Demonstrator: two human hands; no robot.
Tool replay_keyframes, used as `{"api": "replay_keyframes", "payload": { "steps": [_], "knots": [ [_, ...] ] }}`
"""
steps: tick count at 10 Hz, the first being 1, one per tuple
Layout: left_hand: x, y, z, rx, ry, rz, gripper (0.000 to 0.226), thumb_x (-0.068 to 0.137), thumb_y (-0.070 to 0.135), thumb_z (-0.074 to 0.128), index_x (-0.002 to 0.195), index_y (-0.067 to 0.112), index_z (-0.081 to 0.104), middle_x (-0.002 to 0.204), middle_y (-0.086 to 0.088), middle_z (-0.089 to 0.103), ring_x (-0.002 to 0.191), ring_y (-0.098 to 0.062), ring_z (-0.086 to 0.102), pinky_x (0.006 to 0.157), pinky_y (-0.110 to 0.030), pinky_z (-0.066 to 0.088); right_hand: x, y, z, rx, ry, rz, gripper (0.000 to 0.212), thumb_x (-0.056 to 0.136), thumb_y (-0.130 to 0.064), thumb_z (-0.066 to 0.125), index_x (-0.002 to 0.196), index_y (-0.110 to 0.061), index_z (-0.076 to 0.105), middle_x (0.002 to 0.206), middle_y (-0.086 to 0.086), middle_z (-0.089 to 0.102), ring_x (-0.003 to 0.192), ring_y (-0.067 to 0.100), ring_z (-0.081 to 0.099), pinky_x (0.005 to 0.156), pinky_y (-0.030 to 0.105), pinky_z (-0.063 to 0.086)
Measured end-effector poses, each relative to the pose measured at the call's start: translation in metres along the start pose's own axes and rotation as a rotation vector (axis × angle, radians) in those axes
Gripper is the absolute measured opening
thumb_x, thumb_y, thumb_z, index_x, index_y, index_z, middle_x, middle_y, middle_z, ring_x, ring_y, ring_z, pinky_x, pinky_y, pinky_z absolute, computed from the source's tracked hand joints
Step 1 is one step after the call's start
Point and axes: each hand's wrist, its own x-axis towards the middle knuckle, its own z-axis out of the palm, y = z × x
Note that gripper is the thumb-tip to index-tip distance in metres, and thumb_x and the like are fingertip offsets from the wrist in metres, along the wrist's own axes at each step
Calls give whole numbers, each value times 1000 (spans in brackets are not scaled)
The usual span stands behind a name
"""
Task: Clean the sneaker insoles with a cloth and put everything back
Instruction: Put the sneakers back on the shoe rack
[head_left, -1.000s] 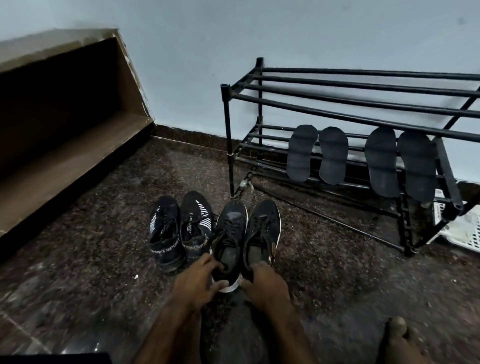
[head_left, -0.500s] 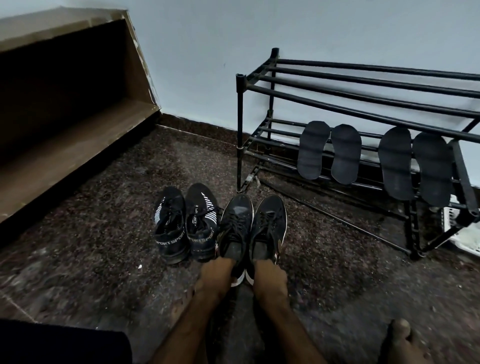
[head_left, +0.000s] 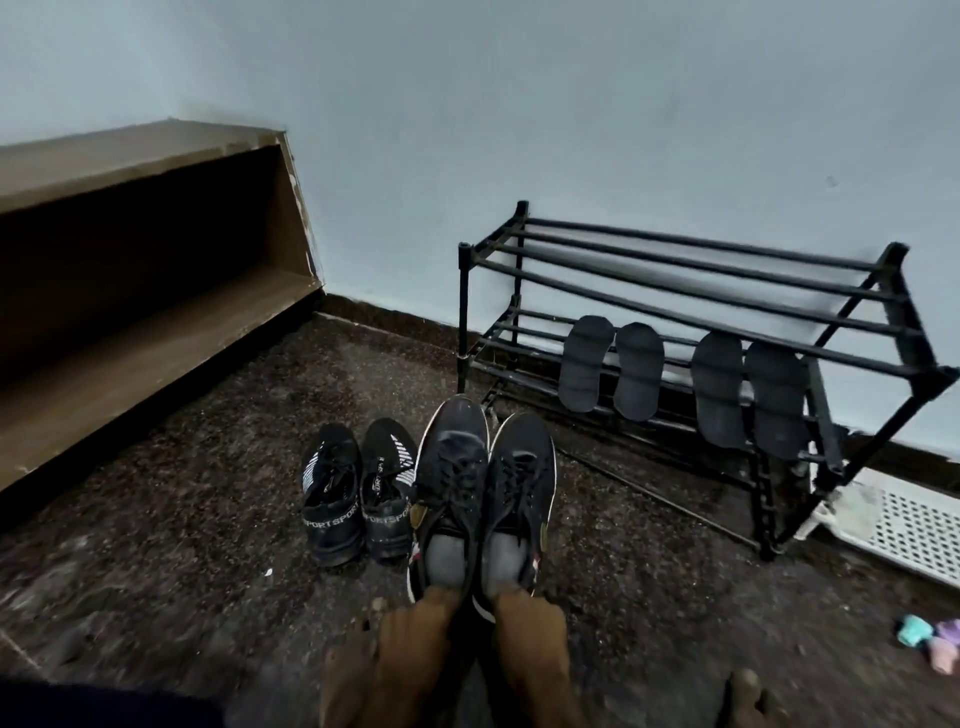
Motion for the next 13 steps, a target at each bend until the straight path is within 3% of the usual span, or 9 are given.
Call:
{"api": "replay_keyframes", "payload": {
  "steps": [2, 3, 4, 5, 6, 7, 8, 10, 13],
  "knots": [
    [0, 8, -67, -236, 206, 55, 47, 99, 45, 42, 141, 52, 23, 106, 12, 64, 102, -6, 59, 87, -18, 44, -12, -16, -78, -76, 198, -29, 40, 86, -15, 61, 123, -27, 55, 111, 6, 69, 103, 21, 68, 82, 29, 52],
    [-2, 26, -127, -130, 308, 11, 62, 84, 39, 60, 132, 50, 22, 89, 17, 64, 92, -5, 63, 76, -14, 50, -15, -26, -128, -99, 369, -58, 52, 30, -34, 95, 76, -31, 71, 61, -8, 66, 50, 6, 65, 43, 15, 45],
    [-1, 44, -201, 9, 447, 82, 51, 53, 41, 84, 97, 42, 59, 70, 18, 64, 59, -7, 66, 52, -21, 48, -32, -40, -195, -123, 437, -109, 56, 39, -31, 92, 90, -31, 68, 75, -5, 69, 60, 11, 69, 47, 21, 44],
    [-2, 70, -281, 139, 494, 216, 50, 57, 37, 81, 92, 28, 47, 79, 10, 68, 68, -18, 68, 49, -31, 47, -51, -41, -265, -291, 527, -194, 40, 87, -21, 56, 126, -29, 50, 126, 1, 62, 114, 29, 61, 87, 35, 48],
    [2, 105, -346, 146, 632, 337, 27, 83, 41, 47, 104, 26, 55, 107, -1, 68, 102, -27, 62, 74, -33, 44, -70, -38, -341, -425, 589, -201, 36, 89, -20, 50, 125, -26, 52, 122, 7, 63, 113, 34, 59, 86, 38, 46],
    [14, 142, -397, 95, 682, 405, 23, 92, 42, 50, 105, 26, 60, 100, -5, 70, 96, -27, 65, 73, -31, 44, -81, -24, -404, -518, 643, -212, 39, 85, -14, 51, 121, -27, 57, 114, 9, 65, 106, 36, 61, 76, 36, 43],
    [37, 176, -418, -24, 665, 482, 16, 93, 39, 59, 85, 26, 54, 74, 0, 66, 76, -21, 69, 71, -29, 51, -79, 7, -434, -519, 708, -185, 43, 80, -14, 51, 121, -28, 56, 108, 10, 65, 97, 38, 62, 69, 32, 36],
    [100, 237, -388, 33, 552, 531, 23, 90, 45, 63, 103, 26, 63, 100, -1, 72, 102, -23, 66, 76, -29, 46, -35, 90, -422, -466, 593, 34, 31, 80, -15, 56, 111, -21, 60, 110, 10, 64, 102, 36, 62, 79, 36, 47],
    [159, 335, -317, 178, 303, 654, 26, 95, 39, 58, 114, 22, 61, 115, -6, 68, 112, -28, 61, 86, -32, 45, -3, 189, -403, -389, 483, 219, 29, 85, -28, 58, 113, -20, 62, 113, 11, 65, 108, 36, 61, 86, 38, 49]
  ]
}}
